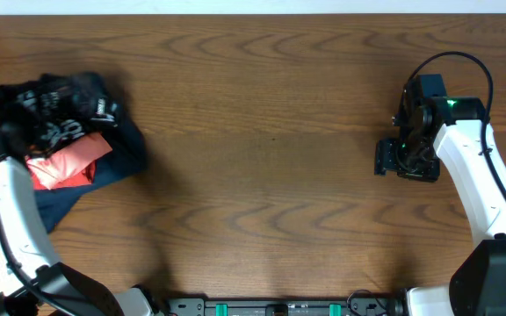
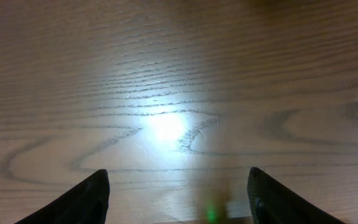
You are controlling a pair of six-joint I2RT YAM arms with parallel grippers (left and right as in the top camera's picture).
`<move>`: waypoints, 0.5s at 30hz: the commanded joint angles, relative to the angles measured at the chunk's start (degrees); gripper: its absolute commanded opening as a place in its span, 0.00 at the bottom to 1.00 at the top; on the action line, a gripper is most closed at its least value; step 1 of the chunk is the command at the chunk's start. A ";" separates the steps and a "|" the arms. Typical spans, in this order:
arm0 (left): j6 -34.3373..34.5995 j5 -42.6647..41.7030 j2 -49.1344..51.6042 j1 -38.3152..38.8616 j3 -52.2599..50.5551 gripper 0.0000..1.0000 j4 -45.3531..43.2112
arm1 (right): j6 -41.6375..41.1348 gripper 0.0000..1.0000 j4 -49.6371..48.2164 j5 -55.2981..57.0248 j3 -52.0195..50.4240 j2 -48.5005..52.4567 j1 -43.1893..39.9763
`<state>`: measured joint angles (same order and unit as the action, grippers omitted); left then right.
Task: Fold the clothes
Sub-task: 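Place the folded jersey on top of the clothes pile with the left gripper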
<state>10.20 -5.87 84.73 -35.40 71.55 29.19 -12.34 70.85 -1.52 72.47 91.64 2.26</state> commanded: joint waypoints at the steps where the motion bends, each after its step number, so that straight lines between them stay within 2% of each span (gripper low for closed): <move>1: 4.68 -1.62 -0.72 -3.61 1.53 0.06 0.57 | 0.83 0.70 -0.22 0.00 -0.17 -0.24 -0.37; 8: 5.51 -0.42 -0.42 -6.82 1.42 0.07 2.89 | 0.85 0.71 -0.20 0.00 -0.17 -0.24 -0.37; 11: 9.64 2.93 -0.13 -7.61 1.42 0.07 4.20 | 0.85 0.71 -0.15 0.00 -0.17 -0.24 -0.37; 12: 9.88 2.91 0.00 -7.72 1.42 0.16 4.46 | 0.85 0.71 -0.17 0.00 -0.17 -0.24 -0.37; 13: 9.84 2.95 0.07 -7.72 1.42 0.34 4.72 | 0.83 0.72 -0.15 0.00 -0.17 -0.24 -0.37; 14: 9.86 2.97 0.15 -7.74 1.42 0.45 5.03 | 0.83 0.71 -0.15 -0.02 -0.17 -0.24 -0.37; 15: 9.86 2.97 0.15 -7.74 1.42 0.49 5.25 | 0.83 0.72 -0.15 -0.02 -0.17 -0.24 -0.37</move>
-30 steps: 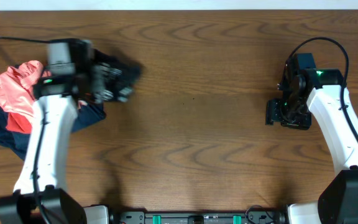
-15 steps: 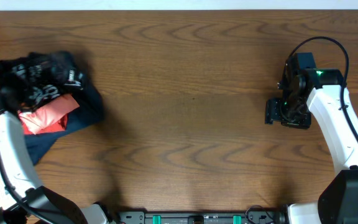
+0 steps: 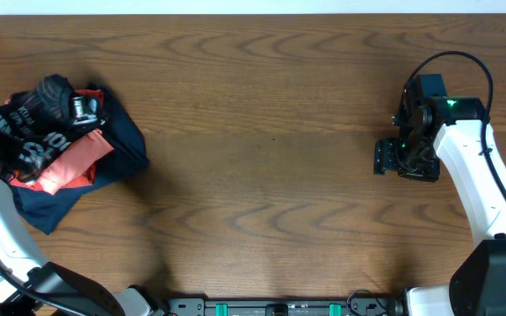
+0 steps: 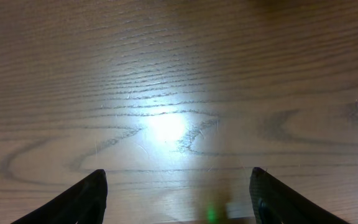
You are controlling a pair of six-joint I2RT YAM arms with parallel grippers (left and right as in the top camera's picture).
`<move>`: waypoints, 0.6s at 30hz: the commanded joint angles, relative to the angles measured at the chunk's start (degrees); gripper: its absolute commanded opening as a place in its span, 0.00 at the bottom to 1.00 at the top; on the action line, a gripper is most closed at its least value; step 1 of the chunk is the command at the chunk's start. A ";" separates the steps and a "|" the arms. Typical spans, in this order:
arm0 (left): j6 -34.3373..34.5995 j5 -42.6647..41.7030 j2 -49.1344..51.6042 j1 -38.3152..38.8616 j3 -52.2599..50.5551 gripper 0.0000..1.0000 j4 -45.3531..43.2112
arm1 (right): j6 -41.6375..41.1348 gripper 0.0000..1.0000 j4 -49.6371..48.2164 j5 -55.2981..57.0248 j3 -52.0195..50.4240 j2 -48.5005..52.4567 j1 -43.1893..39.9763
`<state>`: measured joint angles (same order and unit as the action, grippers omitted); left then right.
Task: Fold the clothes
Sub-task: 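Place the folded jersey on top of the clothes pile with the left gripper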
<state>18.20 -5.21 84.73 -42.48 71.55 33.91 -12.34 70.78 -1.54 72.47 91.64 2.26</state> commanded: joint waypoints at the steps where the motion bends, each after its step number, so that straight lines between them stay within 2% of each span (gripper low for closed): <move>1: 2.01 2.80 0.15 -0.63 1.42 0.49 0.59 | 0.83 0.72 -0.07 0.00 -0.17 -0.24 -0.37; 4: 3.63 5.07 0.13 -0.66 1.44 0.59 0.55 | 0.85 0.72 0.02 0.02 -0.17 -0.24 -0.37; 9: 3.56 3.41 -0.09 -0.70 1.44 0.61 -0.09 | 0.85 0.72 0.13 0.02 -0.17 -0.24 -0.37; 12: 2.75 -6.01 -0.33 -0.48 1.44 0.63 -2.14 | 0.83 0.72 -0.37 0.00 -0.17 -0.24 -0.37; 15: -1.62 -17.42 -0.52 1.55 1.44 0.71 -5.75 | 0.81 0.80 -1.81 -0.33 -0.17 -0.24 -0.37; 18: -5.49 -23.80 -0.59 5.97 1.44 0.72 -7.28 | 0.81 0.89 -3.61 -2.60 -0.17 -0.24 -0.37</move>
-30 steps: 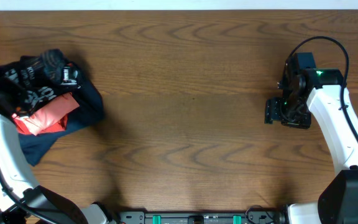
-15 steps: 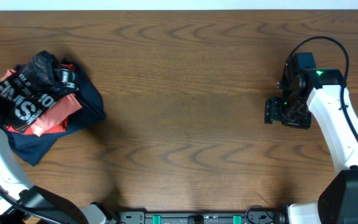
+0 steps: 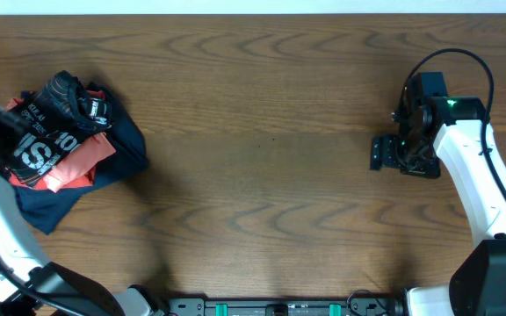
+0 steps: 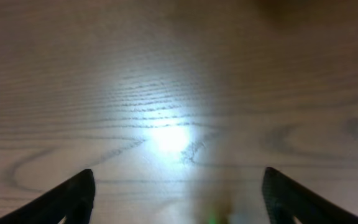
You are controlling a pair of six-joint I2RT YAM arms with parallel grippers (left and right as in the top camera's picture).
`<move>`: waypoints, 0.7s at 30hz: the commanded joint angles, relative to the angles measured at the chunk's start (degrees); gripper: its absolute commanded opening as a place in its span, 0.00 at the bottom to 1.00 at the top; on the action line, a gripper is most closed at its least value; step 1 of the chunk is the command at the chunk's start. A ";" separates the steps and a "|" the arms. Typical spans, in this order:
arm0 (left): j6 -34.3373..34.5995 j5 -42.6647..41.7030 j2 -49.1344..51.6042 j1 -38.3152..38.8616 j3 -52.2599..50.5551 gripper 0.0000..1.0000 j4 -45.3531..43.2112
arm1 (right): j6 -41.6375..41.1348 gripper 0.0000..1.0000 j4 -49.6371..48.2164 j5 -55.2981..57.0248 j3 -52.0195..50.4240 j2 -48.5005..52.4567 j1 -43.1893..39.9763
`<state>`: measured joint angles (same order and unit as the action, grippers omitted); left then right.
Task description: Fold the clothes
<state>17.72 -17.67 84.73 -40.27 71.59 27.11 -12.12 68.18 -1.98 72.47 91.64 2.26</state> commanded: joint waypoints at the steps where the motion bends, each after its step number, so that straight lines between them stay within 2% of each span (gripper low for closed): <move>1: -5.73 -11.76 -0.57 5.97 1.40 0.73 -0.28 | 0.59 0.94 -1.95 -3.50 -0.17 -0.24 -0.37; 2: -6.69 -11.72 -0.57 8.44 1.40 0.73 0.15 | 0.61 0.99 -3.02 -4.98 -0.17 -0.24 -0.37; 6: -10.08 -10.56 -0.44 19.32 1.40 0.77 2.21 | 0.61 0.99 -7.28 -10.38 -0.17 -0.24 -0.48; 13: -10.69 2.49 0.66 40.48 1.40 0.87 12.04 | 1.51 0.99 -10.05 -11.78 -0.15 -0.24 -2.01; 18: -10.60 12.59 0.63 47.98 1.40 0.98 25.68 | 6.05 0.99 -3.06 -11.76 0.39 -0.26 -6.86; 21: -8.72 13.27 0.17 48.28 1.40 0.98 34.18 | 8.50 0.99 0.85 -11.76 0.50 -0.83 -9.55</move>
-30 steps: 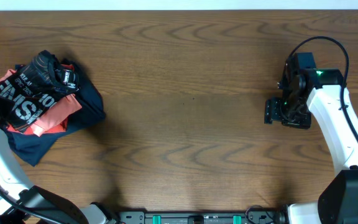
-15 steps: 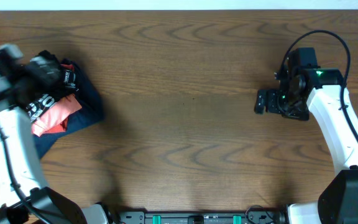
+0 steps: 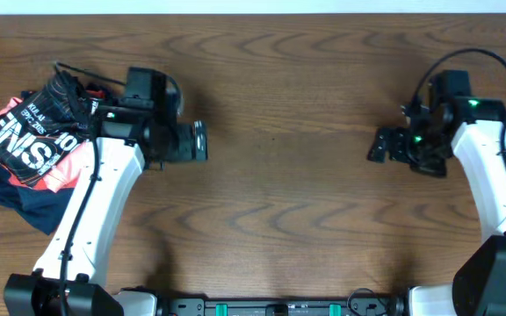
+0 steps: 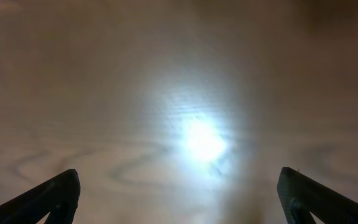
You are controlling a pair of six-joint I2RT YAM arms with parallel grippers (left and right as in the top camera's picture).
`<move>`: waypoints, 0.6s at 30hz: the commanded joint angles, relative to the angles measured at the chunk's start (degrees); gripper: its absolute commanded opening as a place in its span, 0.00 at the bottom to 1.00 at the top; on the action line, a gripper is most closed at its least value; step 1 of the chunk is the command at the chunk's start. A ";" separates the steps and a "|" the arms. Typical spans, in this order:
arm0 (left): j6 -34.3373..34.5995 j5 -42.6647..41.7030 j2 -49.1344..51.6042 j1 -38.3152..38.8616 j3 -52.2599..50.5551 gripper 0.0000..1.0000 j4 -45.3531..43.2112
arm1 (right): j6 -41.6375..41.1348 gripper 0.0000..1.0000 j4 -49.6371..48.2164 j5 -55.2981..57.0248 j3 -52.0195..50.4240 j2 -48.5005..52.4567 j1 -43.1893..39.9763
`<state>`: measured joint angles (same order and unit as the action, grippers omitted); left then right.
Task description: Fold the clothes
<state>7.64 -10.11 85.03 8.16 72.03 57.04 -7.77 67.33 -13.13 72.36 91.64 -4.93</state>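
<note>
The clothes (image 3: pixel 25 149) lie in a crumpled heap at the table's left edge: a black garment with white lettering on top, red and navy cloth under it. My left gripper (image 3: pixel 198 140) hangs over bare wood just right of the heap, pointing right. It looks open with nothing in it. My right gripper (image 3: pixel 378 146) is over bare wood at the right, pointing left. In the right wrist view the right gripper (image 4: pixel 179 199) stands wide open, with only blurred table and a light glare between its fingers (image 4: pixel 55 193).
A brown wooden table (image 3: pixel 271 211) spans the view, with a pale strip along its far edge. A black cable (image 3: pixel 82 72) loops above the heap by the left arm. The arm bases sit at the near edge.
My left arm was at the far left edge on the heap; now it reaches over the table right of it, free of the cloth. My right gripper stands wider open and slightly further back.
At first my left arm was at the table's left edge with the heap bunched beside it. In the two later moments the lettered garment showed more and more on top. Now the left gripper is clear of the heap. The right gripper stayed open over bare wood throughout.
</note>
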 commanded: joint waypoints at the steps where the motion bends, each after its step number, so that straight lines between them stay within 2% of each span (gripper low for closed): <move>1: 1.81 5.73 -0.31 -0.33 0.96 0.98 5.97 | 4.70 0.99 2.47 -0.61 0.61 -1.31 -3.04; 4: 2.56 6.40 -2.03 -0.83 0.90 0.98 10.16 | 5.92 0.99 3.82 -0.52 0.59 -4.44 -4.55; 8: 2.54 6.75 -8.87 -0.68 -1.05 0.98 9.81 | 6.38 0.99 3.45 0.07 0.35 -12.26 -4.79; 12: 2.51 6.78 -20.83 -0.70 -6.51 0.98 4.94 | 6.67 0.99 -0.81 1.64 -2.64 -23.76 -4.74; 18: 3.67 6.78 -43.69 -0.70 -21.68 0.98 -5.14 | 8.20 0.99 -9.20 5.07 -12.46 -43.17 -4.76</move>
<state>9.50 -4.08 48.42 7.57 56.25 53.54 -1.39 59.33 -10.90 64.27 54.52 -9.58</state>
